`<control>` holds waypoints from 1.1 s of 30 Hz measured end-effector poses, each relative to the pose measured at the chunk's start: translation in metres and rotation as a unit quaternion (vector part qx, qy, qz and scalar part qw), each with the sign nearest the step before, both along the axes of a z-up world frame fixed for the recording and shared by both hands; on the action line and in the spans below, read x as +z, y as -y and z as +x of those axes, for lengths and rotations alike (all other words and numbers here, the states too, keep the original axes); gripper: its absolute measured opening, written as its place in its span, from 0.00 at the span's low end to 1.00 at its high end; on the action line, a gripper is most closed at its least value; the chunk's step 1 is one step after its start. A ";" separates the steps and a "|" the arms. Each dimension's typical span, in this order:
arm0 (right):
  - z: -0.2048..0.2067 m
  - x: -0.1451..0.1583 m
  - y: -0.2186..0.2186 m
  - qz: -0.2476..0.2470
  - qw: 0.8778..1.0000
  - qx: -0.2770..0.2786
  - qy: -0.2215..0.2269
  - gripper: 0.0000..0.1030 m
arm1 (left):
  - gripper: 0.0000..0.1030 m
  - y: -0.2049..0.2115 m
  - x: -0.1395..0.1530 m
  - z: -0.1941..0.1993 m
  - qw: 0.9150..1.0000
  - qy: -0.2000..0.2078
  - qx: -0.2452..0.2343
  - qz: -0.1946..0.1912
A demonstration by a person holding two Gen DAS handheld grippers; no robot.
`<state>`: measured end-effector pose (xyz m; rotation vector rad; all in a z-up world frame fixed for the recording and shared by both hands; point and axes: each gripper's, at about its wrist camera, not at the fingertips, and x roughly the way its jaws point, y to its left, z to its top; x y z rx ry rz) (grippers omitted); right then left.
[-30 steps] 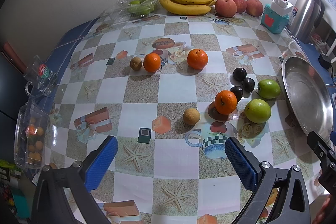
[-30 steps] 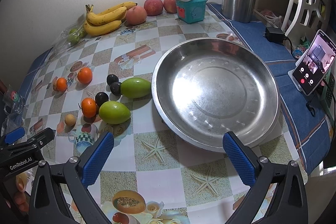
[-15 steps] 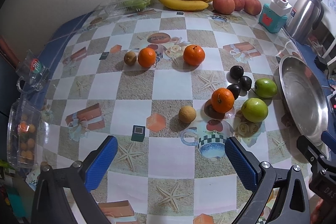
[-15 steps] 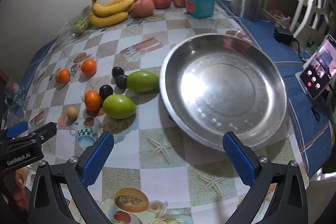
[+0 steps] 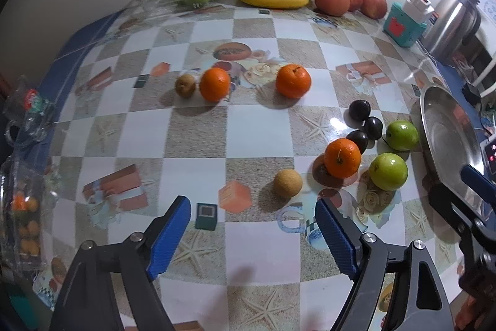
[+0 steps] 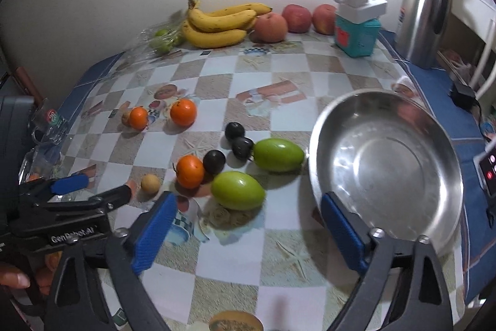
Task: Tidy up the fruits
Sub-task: 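Grasp the green mango with the right tool while the left tool grasps the kiwi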
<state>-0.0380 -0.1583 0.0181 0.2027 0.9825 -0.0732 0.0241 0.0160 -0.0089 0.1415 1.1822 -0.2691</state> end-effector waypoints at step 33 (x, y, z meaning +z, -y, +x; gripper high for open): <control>0.039 -0.053 -0.004 0.034 0.998 0.024 -0.057 0.54 | 0.27 0.024 -0.034 0.017 0.997 -0.029 -0.056 -0.049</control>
